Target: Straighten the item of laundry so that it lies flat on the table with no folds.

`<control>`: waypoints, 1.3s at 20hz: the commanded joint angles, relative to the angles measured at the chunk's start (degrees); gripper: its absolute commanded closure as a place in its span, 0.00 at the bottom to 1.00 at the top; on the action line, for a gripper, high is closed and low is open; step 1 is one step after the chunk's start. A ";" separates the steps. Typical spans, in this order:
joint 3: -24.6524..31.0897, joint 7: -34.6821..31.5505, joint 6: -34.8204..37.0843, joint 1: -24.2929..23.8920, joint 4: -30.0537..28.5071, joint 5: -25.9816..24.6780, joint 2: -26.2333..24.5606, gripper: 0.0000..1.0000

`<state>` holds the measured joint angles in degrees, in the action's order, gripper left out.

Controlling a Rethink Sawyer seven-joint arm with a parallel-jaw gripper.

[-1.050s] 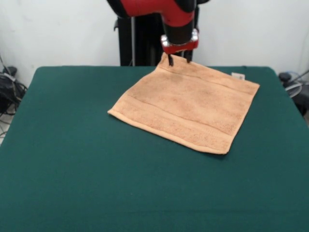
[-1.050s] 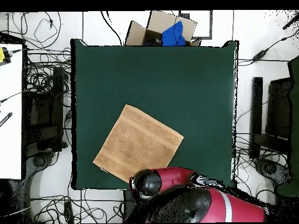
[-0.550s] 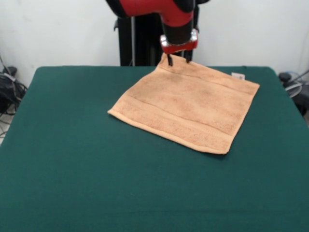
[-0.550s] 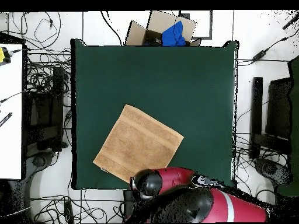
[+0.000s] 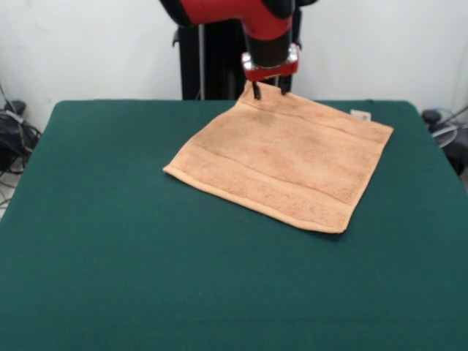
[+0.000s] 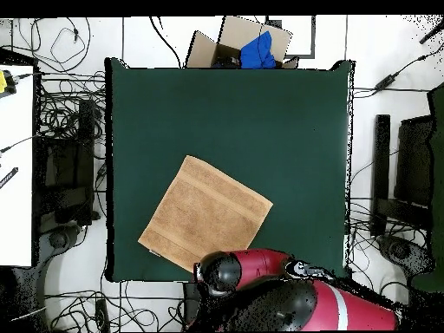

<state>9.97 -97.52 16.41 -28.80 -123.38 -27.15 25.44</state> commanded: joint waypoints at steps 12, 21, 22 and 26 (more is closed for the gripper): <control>1.57 -3.70 1.63 0.41 4.83 0.02 1.90 0.00; 2.96 -0.39 9.50 -1.78 3.08 0.79 5.73 0.00; 2.88 -0.51 7.97 -2.15 3.38 -0.18 3.87 0.00; 3.06 0.49 7.39 -2.97 4.69 -1.84 1.60 0.00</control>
<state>9.97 -97.52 21.07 -30.53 -123.42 -27.20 31.04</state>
